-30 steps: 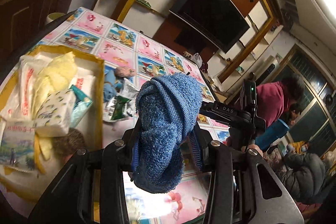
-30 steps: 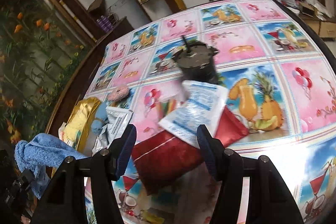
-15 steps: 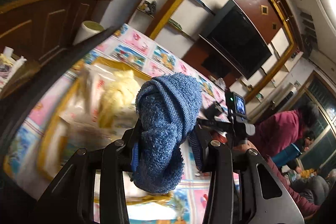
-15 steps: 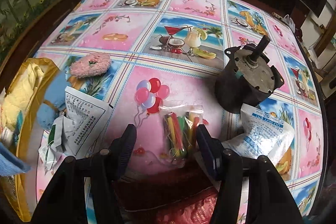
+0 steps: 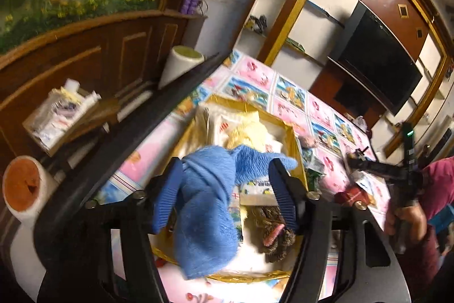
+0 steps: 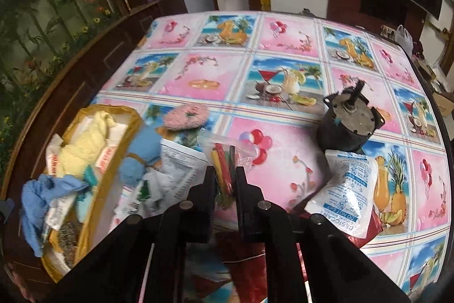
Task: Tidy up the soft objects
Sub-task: 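Carry the blue towel into the tray while the right tool grasps and drops the clear stick bag in, then grasp the white printed paper packet with the left tool while the right tool grasps the desiccant packet, then carry the paper packet and desiccant packet into the tray and release both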
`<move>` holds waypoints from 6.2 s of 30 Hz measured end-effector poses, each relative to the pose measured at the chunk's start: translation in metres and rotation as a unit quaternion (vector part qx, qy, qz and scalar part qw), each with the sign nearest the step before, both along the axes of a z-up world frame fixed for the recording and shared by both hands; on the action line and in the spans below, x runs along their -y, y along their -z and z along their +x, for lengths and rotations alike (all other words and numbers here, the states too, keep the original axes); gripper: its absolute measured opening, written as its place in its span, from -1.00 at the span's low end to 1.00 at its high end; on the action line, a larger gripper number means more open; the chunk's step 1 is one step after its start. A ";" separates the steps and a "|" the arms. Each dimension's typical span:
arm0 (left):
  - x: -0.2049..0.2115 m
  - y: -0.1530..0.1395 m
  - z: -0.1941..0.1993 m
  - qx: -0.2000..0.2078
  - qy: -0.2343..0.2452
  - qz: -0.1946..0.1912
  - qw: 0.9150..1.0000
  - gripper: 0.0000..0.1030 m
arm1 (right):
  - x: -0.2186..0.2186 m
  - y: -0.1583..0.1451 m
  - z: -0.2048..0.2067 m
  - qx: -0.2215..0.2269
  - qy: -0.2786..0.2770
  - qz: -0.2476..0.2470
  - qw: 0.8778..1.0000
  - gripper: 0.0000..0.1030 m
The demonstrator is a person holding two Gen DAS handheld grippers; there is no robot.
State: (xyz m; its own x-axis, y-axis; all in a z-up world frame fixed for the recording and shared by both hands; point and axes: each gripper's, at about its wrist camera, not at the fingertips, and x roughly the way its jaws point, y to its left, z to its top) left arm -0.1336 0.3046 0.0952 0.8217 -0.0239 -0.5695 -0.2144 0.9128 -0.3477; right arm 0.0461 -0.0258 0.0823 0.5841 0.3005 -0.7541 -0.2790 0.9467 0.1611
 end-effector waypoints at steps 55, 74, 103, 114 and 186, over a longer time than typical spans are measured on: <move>0.058 0.014 -0.018 -0.077 0.045 0.107 0.990 0.24 | -0.048 0.015 -0.072 -0.004 -0.055 0.008 0.998 -0.16; 0.149 0.008 0.030 -0.116 0.129 0.165 0.971 0.24 | 0.104 0.025 -0.054 0.007 0.048 0.069 0.996 -0.13; 0.246 0.059 0.208 -0.197 0.351 0.055 0.914 0.23 | 0.191 0.044 -0.021 0.003 0.123 0.136 0.983 0.08; 0.256 0.078 0.204 -0.191 0.335 0.152 0.910 0.23 | 0.187 0.042 -0.019 -0.014 0.109 0.174 0.979 0.08; 0.002 0.009 -0.015 -0.030 0.069 -0.024 0.997 -0.13 | -0.187 -0.010 -0.067 0.023 -0.222 -0.056 0.973 -0.09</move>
State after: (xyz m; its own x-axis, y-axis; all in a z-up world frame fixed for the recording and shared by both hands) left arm -0.1485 0.3027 0.0867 0.7731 -0.1616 -0.6134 -0.1106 0.9179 -0.3812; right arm -0.0205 0.1615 0.0921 0.4491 0.4484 -0.7728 -0.6689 0.7422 0.0419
